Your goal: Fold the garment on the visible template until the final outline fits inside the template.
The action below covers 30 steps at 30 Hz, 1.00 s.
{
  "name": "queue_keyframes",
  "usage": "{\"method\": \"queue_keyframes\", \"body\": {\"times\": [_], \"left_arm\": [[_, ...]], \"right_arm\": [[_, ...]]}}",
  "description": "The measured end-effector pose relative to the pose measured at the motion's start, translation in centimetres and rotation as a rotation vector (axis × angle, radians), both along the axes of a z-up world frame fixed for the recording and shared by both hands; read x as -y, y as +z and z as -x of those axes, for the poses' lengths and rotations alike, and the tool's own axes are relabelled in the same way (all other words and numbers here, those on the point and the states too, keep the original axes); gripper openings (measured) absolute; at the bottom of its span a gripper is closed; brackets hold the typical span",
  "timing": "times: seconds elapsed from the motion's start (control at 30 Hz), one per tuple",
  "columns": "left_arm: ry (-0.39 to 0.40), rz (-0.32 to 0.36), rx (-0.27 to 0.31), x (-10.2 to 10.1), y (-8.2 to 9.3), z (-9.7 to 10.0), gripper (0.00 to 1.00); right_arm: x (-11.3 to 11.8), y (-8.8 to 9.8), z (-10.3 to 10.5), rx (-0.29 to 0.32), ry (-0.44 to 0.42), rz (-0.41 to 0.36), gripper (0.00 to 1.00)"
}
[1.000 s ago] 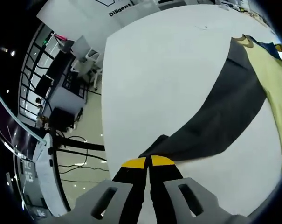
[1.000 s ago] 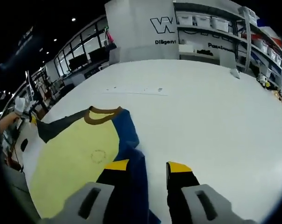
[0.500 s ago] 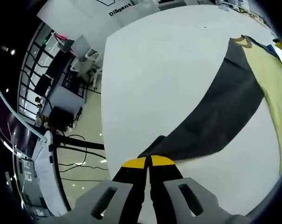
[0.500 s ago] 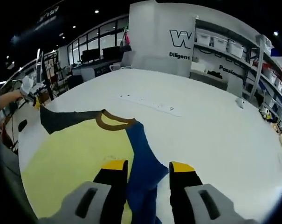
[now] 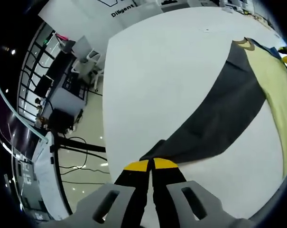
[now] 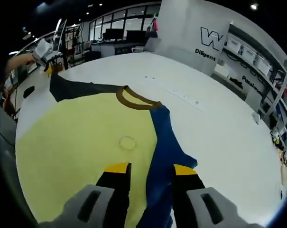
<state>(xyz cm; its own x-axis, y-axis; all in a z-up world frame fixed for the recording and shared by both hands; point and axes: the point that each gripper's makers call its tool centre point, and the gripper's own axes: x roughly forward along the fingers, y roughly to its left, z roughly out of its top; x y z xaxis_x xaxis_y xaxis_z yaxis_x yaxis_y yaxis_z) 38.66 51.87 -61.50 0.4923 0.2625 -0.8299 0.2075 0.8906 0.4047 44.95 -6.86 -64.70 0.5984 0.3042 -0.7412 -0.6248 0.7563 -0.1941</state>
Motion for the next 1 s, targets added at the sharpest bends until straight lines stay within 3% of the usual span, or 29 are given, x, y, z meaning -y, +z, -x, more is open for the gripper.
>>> {"method": "queue_keyframes", "body": {"times": [0.17,0.27,0.57,0.83,1.0], "left_arm": [[0.004,0.003,-0.002,-0.1,0.0,0.1,0.04],[0.005,0.000,-0.005,-0.2,-0.1,0.2,0.04],[0.016,-0.010,-0.010,-0.6,-0.2,0.2,0.04],[0.026,-0.024,-0.025,-1.2,-0.5,0.6,0.04],[0.025,-0.046,-0.025,-1.4,-0.5,0.3,0.04]], "right_arm": [[1.0,-0.7,-0.3,-0.004,0.007,0.062,0.13],[1.5,-0.3,-0.5,0.004,-0.005,0.055,0.01],[2.7,-0.1,-1.0,0.002,-0.033,0.089,0.00],[6.1,1.8,-2.6,0.044,-0.176,0.075,0.00],[7.4,2.4,-3.7,0.065,-0.222,0.081,0.00]]}}
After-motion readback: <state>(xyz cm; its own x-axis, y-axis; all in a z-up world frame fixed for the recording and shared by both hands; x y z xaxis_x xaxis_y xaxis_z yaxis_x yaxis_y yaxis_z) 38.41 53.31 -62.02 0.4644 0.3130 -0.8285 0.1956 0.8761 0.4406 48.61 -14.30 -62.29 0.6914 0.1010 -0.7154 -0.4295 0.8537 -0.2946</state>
